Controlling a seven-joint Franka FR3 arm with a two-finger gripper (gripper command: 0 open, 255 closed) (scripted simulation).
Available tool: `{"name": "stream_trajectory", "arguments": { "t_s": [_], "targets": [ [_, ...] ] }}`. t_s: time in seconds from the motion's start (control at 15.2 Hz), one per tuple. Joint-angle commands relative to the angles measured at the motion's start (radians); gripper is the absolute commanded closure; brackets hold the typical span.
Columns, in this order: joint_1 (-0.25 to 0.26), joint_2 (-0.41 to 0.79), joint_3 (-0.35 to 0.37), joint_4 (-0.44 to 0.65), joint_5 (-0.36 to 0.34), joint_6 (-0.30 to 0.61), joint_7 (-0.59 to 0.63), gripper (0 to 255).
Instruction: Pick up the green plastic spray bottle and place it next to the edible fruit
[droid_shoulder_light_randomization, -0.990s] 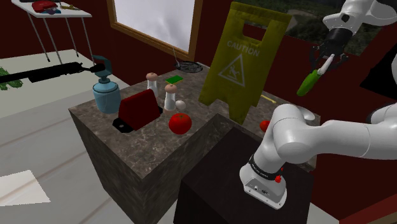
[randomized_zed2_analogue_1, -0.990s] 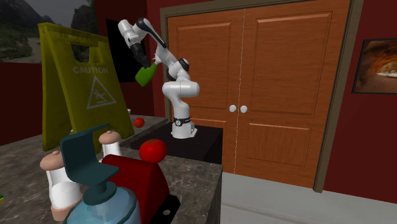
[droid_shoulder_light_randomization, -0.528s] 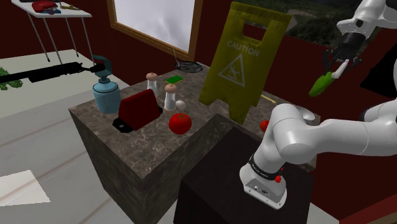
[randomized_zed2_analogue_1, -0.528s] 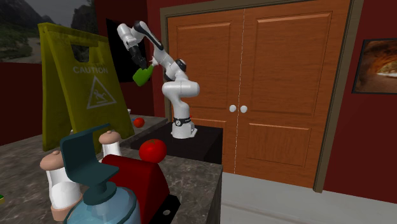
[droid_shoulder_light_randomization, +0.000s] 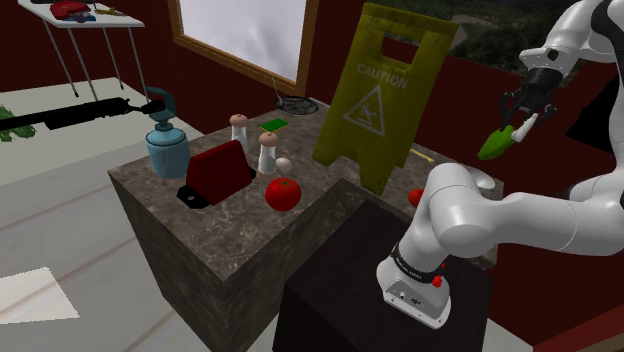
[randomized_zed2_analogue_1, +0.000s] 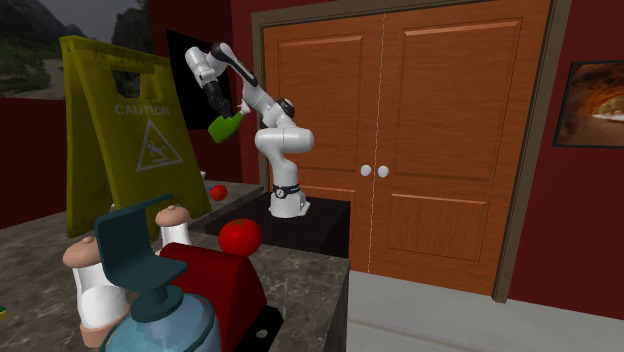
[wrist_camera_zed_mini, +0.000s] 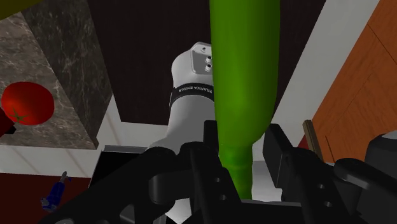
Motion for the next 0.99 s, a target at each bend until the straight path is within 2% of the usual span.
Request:
{"name": "stream_trajectory", "arguments": {
  "t_s": [0.0, 0.92],
  "targets": [
    [-0.01, -0.027, -0.008, -0.032, -0.018, 0.009, -0.002, 255],
    [-0.066, -0.183, -0.079, -0.211, -0.133, 0.062, -0.014, 255]
  ]
}}
